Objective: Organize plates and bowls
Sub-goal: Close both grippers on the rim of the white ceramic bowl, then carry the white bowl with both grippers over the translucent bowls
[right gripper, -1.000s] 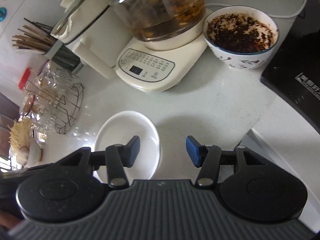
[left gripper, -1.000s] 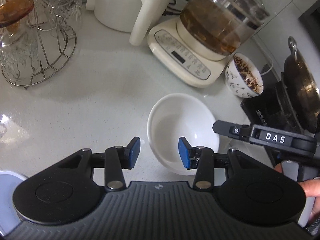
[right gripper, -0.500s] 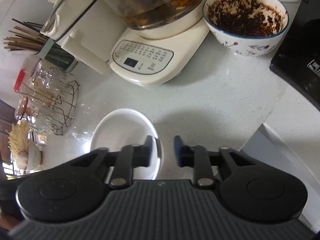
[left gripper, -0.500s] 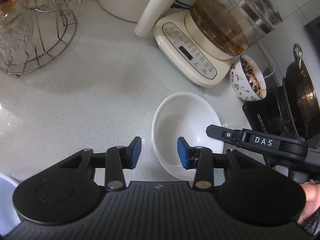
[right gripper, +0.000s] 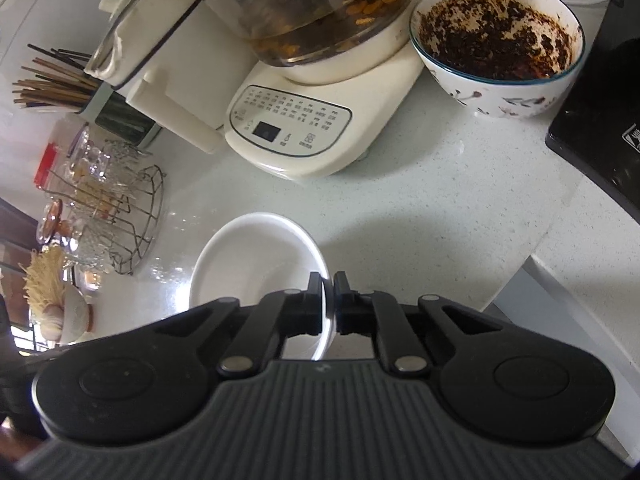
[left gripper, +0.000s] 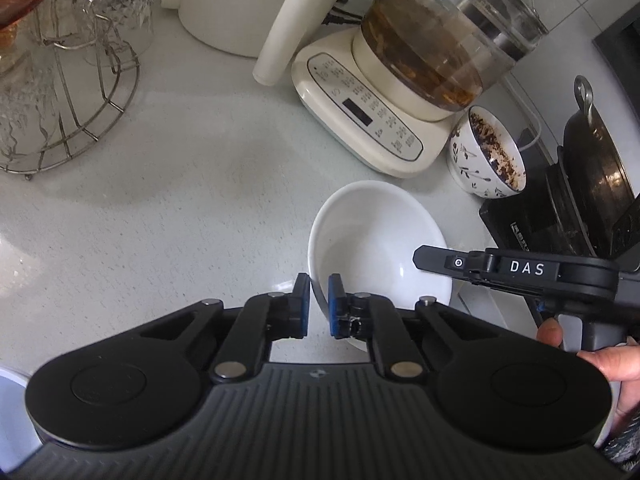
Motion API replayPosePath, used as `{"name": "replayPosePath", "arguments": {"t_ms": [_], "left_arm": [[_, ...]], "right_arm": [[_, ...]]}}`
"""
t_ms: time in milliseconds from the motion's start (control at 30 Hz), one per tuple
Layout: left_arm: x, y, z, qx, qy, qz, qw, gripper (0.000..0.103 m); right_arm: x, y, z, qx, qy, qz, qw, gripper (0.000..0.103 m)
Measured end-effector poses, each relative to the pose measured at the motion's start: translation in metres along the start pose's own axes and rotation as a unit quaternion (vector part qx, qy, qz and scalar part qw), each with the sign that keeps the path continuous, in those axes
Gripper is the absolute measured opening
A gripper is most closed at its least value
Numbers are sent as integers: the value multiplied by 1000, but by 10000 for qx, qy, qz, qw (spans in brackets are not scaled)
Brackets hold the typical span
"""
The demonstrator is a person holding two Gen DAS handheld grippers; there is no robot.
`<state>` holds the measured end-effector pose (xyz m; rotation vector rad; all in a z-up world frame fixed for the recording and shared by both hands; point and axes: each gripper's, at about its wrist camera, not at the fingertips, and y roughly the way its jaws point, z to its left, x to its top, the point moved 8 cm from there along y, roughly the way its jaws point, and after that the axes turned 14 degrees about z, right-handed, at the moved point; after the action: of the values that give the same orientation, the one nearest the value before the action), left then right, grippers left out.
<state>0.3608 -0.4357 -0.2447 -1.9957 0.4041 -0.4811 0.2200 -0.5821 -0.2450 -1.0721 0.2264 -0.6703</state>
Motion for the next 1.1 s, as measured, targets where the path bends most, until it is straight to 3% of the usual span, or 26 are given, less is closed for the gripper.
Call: {"name": "replayPosePath", "arguments": {"t_ms": [633, 1100], "left_arm": [[0, -79, 7, 62, -297, -689, 9972, 8], [-33, -145, 33, 92, -487, -1133, 9923, 7]], "right_arm": [[-6, -42, 51, 310, -405, -231, 9984, 8], [-24, -67, 114, 525, -871, -404, 9940, 8]]}}
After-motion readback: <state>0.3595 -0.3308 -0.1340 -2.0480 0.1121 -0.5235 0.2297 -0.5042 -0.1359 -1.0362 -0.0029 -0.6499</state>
